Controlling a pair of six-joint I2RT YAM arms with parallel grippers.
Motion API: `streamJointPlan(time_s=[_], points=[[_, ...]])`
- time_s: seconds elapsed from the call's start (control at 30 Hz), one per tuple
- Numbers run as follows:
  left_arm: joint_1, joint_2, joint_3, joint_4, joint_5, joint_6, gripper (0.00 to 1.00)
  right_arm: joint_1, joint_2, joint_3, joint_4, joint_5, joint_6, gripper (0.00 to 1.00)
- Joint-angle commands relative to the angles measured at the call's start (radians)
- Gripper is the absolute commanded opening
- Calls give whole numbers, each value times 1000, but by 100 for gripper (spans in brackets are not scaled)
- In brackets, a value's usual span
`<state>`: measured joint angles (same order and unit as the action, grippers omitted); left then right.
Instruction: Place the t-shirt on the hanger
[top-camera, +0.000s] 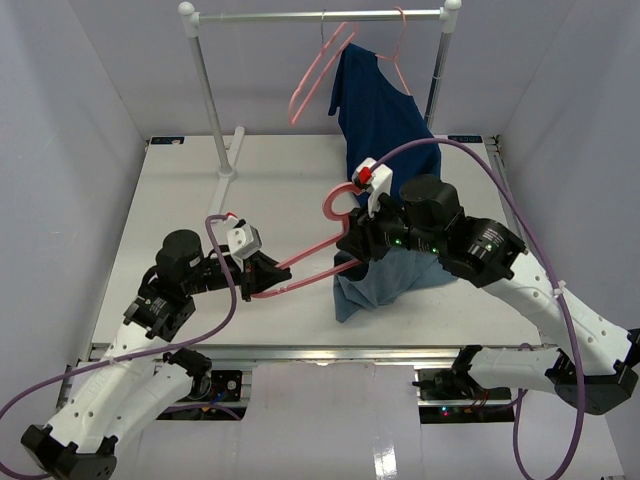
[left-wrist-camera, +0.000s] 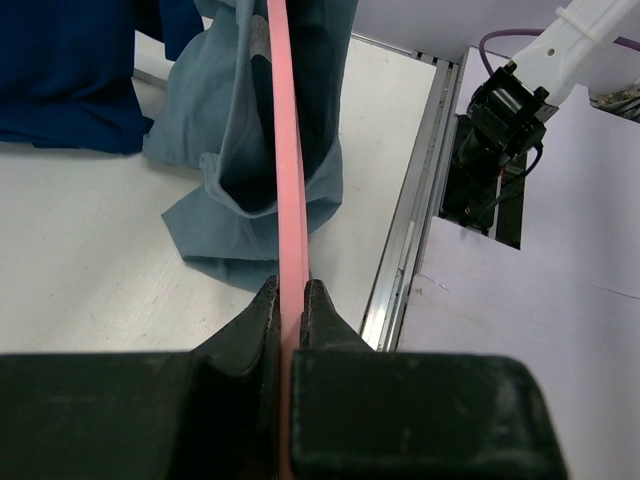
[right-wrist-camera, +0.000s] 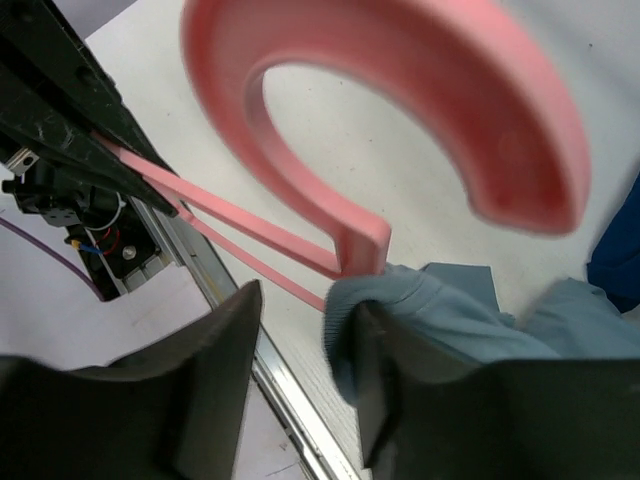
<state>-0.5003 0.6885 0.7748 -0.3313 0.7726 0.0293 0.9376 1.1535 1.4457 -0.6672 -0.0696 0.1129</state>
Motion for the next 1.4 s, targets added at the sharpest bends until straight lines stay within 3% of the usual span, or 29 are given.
streamJointPlan(time_s=[0.0,0.3,0.47,0.57,0.73,0.9,1.13,1.27,1.37], points=[[-7,-27,-35,161,79,-16,0,16,-71,-5,139,10,6,51],[-7,-58,-97,238,97,-68,0,17,-124,19,83,66,-71,72],[-7,-77,-106,254,94,-78,0,17,-102,56,36,109,-75,72],[-7,-78,-108,269,86,-93,0,17,-34,129,-85,120,-73,65],[-7,-83,-117,308,58,-130,0,55,85,253,-222,273,-72,61],[-7,-74,-127,329,54,-154,0,132,115,301,-247,380,-74,62],[-7,-85,-138,356,53,-149,0,242,74,270,-184,377,-195,77],[-7,-95,-145,355,58,-143,0,248,69,255,-222,334,-258,78],[-7,-106,-149,360,67,-142,0,248,63,255,-256,292,-287,72]])
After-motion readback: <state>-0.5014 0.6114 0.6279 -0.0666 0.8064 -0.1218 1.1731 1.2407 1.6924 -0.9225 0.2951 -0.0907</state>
